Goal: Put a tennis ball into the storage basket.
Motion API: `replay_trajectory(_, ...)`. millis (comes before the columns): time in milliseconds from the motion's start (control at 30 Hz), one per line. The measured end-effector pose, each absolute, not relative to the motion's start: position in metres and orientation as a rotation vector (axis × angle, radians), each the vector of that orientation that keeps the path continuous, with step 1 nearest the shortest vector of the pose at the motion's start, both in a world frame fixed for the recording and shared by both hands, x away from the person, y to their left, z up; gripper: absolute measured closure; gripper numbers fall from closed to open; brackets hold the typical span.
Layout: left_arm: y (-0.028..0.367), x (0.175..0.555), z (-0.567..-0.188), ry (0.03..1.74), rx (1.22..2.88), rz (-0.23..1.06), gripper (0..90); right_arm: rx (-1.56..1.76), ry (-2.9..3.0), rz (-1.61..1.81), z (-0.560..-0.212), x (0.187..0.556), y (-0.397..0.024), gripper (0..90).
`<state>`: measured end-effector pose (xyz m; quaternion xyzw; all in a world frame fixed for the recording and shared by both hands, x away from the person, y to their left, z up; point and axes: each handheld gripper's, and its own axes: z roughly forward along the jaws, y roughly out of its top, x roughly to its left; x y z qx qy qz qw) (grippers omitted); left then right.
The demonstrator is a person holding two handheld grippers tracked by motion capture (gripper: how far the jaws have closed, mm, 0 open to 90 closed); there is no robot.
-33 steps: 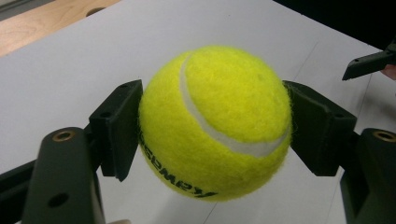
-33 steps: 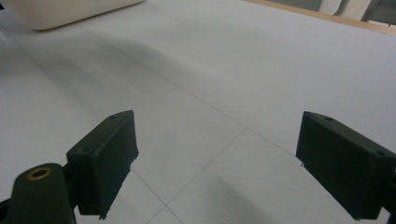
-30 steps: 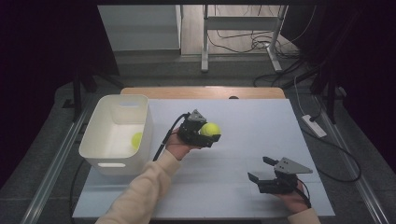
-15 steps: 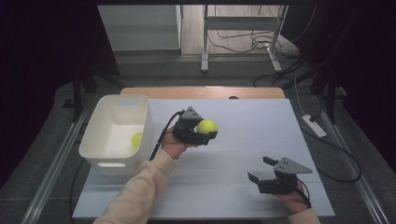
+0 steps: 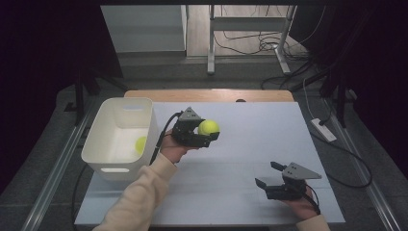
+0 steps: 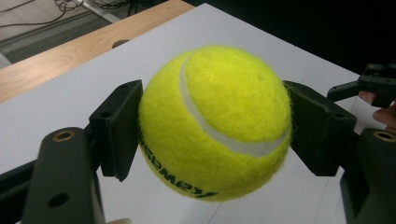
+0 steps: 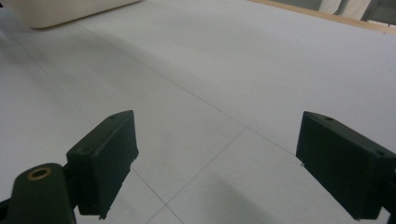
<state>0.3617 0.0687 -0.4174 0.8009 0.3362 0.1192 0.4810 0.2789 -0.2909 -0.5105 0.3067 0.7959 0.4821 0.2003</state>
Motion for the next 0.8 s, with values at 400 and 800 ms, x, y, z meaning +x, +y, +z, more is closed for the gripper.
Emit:
replay_trajectory(400,0.08,0.36,-0.41,0.833,1.928,0.311,26.5,0.858,2.224,1.347,-0.51,0.279,-0.291,12.8)
replay_trajectory(800,0.088,0.356,-0.405,0.835,1.906,0.336,26.5,0.857,2.225,1.345,-0.51,0.279,-0.291,12.8)
